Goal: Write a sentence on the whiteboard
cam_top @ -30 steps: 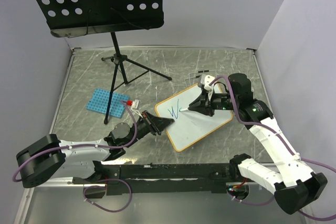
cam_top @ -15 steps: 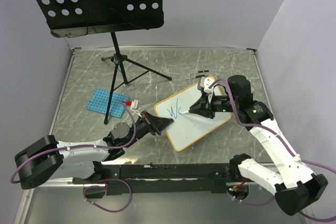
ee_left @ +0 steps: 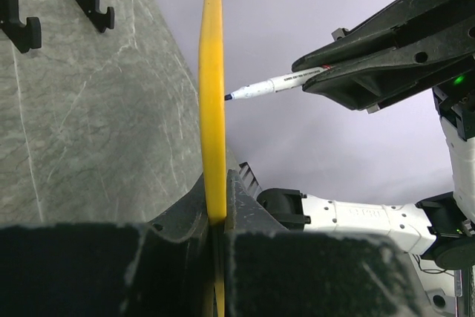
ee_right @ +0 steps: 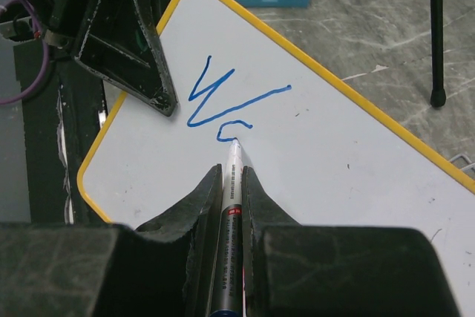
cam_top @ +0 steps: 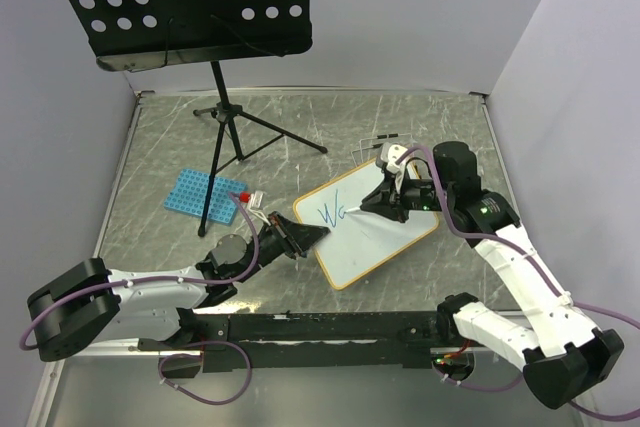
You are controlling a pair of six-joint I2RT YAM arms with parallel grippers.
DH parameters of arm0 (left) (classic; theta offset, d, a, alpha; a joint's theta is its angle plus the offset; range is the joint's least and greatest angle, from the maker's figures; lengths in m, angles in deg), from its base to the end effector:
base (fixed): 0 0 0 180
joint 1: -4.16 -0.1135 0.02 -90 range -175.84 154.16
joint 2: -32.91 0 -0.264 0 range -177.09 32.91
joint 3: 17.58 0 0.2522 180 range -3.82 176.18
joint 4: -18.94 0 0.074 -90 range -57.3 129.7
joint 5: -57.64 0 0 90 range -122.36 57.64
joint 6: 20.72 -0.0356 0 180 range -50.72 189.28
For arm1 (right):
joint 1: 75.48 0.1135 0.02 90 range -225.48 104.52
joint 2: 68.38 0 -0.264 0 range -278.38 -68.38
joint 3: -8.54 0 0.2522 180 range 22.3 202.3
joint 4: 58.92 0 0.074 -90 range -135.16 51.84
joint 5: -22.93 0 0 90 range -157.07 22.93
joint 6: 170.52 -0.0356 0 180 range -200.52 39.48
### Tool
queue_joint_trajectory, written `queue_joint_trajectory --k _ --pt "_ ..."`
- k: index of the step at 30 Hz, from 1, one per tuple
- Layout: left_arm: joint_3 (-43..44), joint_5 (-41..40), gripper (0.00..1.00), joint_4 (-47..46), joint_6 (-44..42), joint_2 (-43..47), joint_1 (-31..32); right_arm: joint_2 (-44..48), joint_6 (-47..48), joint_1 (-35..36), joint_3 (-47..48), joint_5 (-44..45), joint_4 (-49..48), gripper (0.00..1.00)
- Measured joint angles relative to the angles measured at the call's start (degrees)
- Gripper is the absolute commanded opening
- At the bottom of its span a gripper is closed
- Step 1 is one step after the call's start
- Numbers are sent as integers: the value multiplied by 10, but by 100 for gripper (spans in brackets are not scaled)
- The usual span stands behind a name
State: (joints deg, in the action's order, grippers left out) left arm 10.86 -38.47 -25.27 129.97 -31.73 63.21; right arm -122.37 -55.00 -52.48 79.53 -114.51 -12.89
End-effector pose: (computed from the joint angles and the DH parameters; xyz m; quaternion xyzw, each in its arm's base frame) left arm 0.1158 -0.1857 0.2184 -0.0496 0.6544 -0.6343 0.4086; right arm 0.1662 0.0990 0.3532 -0.5102 0.6354 0.3364 0.4720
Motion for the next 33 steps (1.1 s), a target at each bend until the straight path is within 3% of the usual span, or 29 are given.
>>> queue_joint_trajectory --k 33 --pt "-2 0 1 -2 0 -5 -1 -15 -6 0 9 9 -10 0"
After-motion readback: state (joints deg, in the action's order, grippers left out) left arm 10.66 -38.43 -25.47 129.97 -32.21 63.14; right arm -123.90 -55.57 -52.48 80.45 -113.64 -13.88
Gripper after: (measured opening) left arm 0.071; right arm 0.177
